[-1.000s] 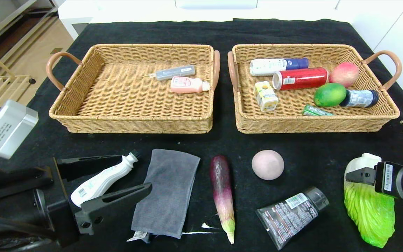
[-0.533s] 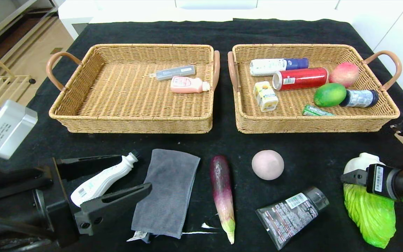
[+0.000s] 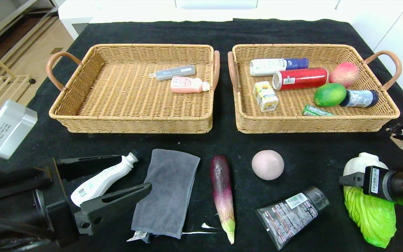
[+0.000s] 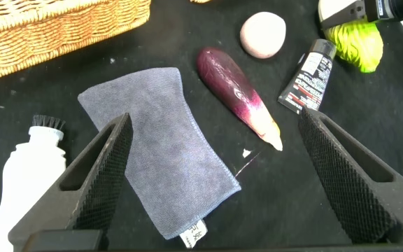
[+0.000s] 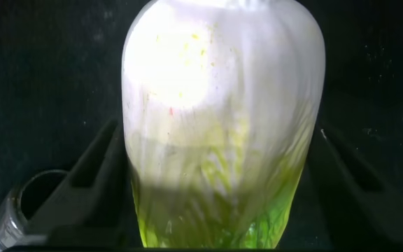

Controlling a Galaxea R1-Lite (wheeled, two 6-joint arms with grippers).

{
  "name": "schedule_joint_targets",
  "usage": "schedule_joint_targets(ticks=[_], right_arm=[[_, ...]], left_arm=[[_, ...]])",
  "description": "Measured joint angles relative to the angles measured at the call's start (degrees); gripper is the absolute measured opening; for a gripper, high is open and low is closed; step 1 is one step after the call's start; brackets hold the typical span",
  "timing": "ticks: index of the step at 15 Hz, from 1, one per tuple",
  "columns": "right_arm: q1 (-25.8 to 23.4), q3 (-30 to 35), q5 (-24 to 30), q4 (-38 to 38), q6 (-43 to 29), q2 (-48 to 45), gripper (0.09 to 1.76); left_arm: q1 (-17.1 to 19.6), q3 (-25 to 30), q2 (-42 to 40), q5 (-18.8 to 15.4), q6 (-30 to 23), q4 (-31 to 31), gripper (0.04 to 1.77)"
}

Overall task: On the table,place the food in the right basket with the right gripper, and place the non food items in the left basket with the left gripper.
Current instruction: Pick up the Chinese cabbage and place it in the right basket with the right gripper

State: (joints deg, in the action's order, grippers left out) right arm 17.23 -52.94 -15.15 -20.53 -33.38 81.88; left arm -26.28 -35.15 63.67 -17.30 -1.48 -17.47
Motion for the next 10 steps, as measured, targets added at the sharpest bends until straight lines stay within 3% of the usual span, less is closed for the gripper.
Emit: schedule_joint_targets(ticks=[10], right_arm=[[-0.2,0.1,-0.1,-0.1,0.1,1.1,1.49]], left_arm=[[0.0,0.1,0.0,0.0,0.4,0.0,1.72]])
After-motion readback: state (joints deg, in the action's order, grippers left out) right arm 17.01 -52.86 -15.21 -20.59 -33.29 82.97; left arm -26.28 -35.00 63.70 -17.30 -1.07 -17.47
